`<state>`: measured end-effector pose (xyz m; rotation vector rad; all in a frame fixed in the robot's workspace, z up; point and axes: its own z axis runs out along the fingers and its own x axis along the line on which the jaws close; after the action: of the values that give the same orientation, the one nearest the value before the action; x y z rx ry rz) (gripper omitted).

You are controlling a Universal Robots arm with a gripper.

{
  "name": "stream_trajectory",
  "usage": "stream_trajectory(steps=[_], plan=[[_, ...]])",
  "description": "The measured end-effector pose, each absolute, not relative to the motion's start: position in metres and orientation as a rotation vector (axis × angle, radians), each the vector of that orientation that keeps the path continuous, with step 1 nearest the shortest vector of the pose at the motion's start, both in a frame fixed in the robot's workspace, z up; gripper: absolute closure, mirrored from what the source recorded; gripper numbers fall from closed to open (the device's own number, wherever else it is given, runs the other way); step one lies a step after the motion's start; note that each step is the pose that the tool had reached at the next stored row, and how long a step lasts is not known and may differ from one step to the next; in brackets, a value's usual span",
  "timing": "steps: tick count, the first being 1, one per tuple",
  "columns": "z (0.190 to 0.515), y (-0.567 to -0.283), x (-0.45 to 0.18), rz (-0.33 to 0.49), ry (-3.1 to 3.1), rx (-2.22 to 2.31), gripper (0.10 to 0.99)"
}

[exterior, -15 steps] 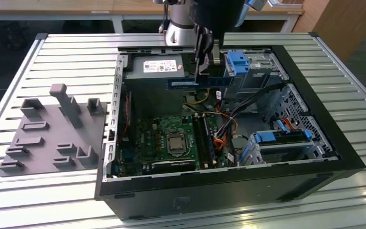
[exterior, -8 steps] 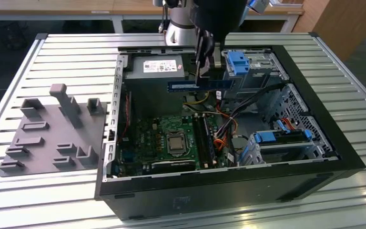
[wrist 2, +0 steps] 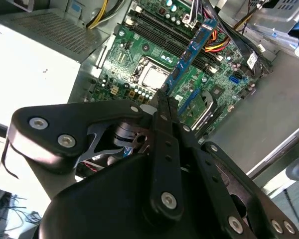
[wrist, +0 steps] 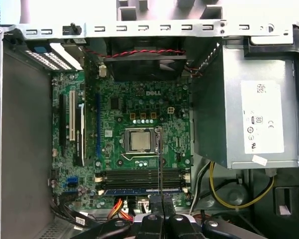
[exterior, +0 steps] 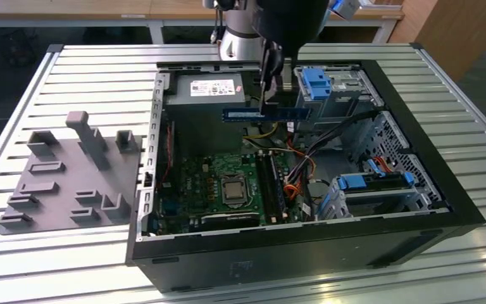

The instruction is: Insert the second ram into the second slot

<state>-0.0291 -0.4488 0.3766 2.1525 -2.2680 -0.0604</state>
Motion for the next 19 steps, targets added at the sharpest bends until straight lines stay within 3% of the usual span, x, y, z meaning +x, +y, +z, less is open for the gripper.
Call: stream_trajectory(steps=[19], plan=[[0.3753,-0.4489,-0.0291,-0.063,-2.508,1.875,0.969]])
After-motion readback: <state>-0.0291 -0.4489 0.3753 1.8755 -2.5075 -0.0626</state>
